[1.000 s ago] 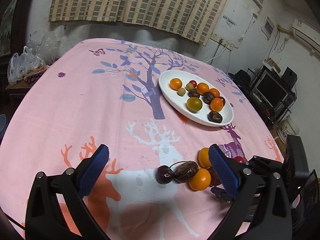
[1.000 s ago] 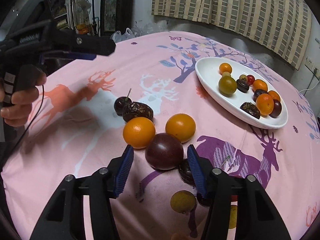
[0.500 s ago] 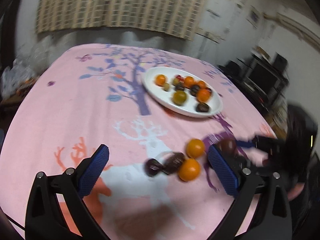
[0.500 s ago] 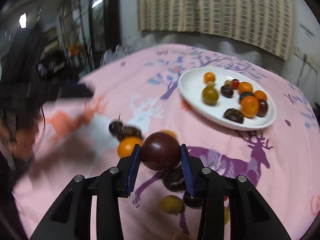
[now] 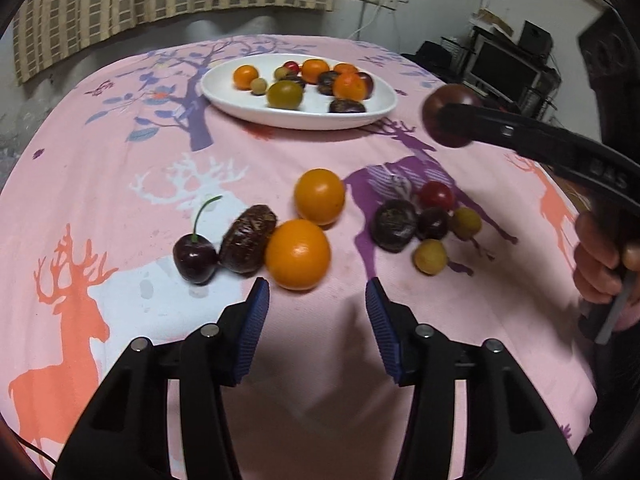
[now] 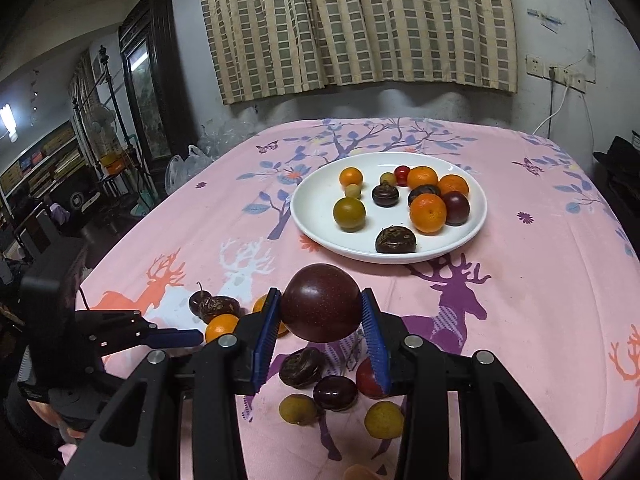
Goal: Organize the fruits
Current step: 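Carry an orange with the left tool while the right carries a dark plum to plate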
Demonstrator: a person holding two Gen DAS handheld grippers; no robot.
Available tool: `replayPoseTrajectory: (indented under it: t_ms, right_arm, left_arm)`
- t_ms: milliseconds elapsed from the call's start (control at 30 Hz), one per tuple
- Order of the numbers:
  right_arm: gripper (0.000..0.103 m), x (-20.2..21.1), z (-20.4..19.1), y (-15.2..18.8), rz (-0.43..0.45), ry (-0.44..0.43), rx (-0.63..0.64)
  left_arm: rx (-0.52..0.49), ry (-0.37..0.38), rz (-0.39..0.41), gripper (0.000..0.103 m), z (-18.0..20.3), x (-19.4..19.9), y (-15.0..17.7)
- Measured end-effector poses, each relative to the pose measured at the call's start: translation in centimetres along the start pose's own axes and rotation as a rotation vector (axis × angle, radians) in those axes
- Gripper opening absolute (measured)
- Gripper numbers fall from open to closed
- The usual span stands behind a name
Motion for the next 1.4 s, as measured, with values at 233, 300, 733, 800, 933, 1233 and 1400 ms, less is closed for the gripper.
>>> replayPoseTrajectory:
  t_ms: [233, 300, 733, 800, 933, 1233, 1400]
  right_arm:
    - [0.041, 0.3, -0.3, 0.1, -0.003, -0.021, -0.005]
    - [0.041, 0.4, -0.3, 0.1, -0.003, -0.023, -0.005]
    - [0.041, 0.5, 0.2, 0.9, -0.002, -0.031, -0.008]
    - [0.041, 0.4, 0.6, 0.6, -0.007, -0.05, -0.025]
    - [0.041, 0.7, 2.2, -2.3, 0.039, -0.036, -0.056]
    - [0.041, -5.5, 8.1, -9.0, 0.035, 0.079, -0.126]
    - [0.041, -8.5, 8.9, -9.4, -0.006, 0.084, -0.112]
  left_arm:
    - [0.003, -0.029, -0.019, 0.05, -0.3, -1.4, -1.7]
    - [-0.008, -0.047, -0.03, 0.047, -0.1, -1.9, -2.2]
    - [-0.002, 0.023, 0.038, 0.037, 0.1, 1.8, -2.4]
    - [-0.022, 0.049, 0.045, 0.037, -0.1, 3.4, -3.8]
    - [-0.064, 0.059, 0.067, 0.037, -0.2, 5.6, -8.6]
    - [-0.062, 0.005, 0.033, 0.037, -1.0, -0.7, -21.4]
    - [-0.007, 0.017, -0.039, 0.037, -2.4, -5.4, -24.3]
Point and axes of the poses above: each gripper's, at about its wrist camera, not at the fingertips, and x roughly against the way its jaws point, z to its right, y to its underside, the point moved 6 cm from there along -x, roughly the way its jaws point, and after that the axes turned 14 degrees about -z, right-handed, at the moved point
